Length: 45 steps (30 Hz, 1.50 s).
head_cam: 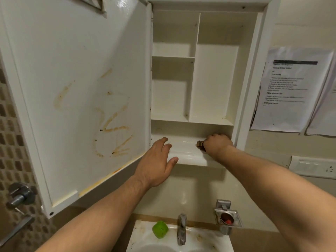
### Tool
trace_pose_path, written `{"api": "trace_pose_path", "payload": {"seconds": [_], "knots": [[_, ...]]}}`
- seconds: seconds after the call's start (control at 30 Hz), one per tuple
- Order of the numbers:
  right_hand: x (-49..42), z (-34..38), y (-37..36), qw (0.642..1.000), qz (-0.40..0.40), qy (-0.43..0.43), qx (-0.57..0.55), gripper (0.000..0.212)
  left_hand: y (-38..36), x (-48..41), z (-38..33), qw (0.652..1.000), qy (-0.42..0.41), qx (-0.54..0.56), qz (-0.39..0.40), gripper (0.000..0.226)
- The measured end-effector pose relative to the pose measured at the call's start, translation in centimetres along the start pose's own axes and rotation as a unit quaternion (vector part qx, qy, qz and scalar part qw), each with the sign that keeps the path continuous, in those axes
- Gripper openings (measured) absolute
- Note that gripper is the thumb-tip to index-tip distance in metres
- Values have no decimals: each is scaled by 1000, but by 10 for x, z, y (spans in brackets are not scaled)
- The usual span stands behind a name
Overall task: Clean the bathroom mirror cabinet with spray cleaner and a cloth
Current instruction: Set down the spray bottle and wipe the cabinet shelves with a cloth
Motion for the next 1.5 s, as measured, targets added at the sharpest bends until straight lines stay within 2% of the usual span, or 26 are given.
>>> {"api": "trace_pose_path", "payload": {"seconds": [0.07, 0.17, 0.23, 0.37, 0.47, 0.53, 0.6, 0.7, 0.73, 0.8, 0.9, 1.0, 1.07, 1.13, 1.2, 1.27, 1.37, 1.5], "knots": [[-6, -4, 3, 999, -17, -17, 25, 40, -7, 2, 6, 1000, 6, -4, 5, 61], [-3, -4, 4, 996, -41, -16, 76, 27, -15, 5, 9, 1000, 2, -5, 4, 59], [2, -5, 2, 998, -34, -34, 42, 24, -16, 5, 10, 1000, 1, 2, 0, 56], [18, -1, 2, 998, -28, -61, -1, 33, -11, 7, 12, 1000, 0, 10, -11, 53], [45, 11, 4, 996, -19, -84, -33, 30, -5, 7, 11, 1000, -11, 11, -16, 52], [65, 19, 5, 989, -25, -115, -94, 33, 2, 7, 8, 999, -25, 10, -19, 52], [77, 32, 7, 972, -70, -133, -180, 39, 10, 6, 4, 999, -40, 6, -27, 52], [85, 50, 16, 919, -149, -113, -346, 55, 20, 2, -2, 997, -63, 2, -34, 54], [85, 49, 23, 911, -191, -105, -350, 58, 22, 1, -3, 997, -64, 2, -35, 55], [83, 35, 30, 925, -253, -94, -268, 53, 25, 2, -6, 997, -72, -5, -33, 56], [82, -2, -10, 958, -202, -114, -168, 54, 24, 7, -10, 995, -90, -16, -28, 59], [106, -6, -48, 959, -185, -131, -168, 64, 24, 9, -7, 995, -96, -20, -29, 60], [115, 6, -56, 937, -201, -165, -231, 67, 24, 8, -5, 995, -93, -23, -32, 59], [121, 10, -57, 891, -231, -224, -320, 69, 23, 5, -5, 995, -91, -22, -30, 58], [129, 19, -58, 844, -257, -243, -403, 60, 23, 3, -8, 994, -104, -27, -34, 57], [138, 29, -59, 804, -286, -221, -472, 47, 23, -1, -9, 993, -112, -31, -36, 57], [151, 24, -57, 771, -334, -213, -498, 48, 22, -8, -6, 993, -105, -33, -39, 57], [149, -31, -31, 722, -419, -246, -493, 52, 13, -13, -9, 994, -101, -27, -34, 57]]}}
Point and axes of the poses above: each hand's wrist, its own x-axis away from the middle knuckle, its own y-axis out of the back of the hand, z = x × y, the point moved 10 cm from there along -x, towards the middle knuckle, and after that the axes turned 9 degrees about -x, right-handed, at the moved point
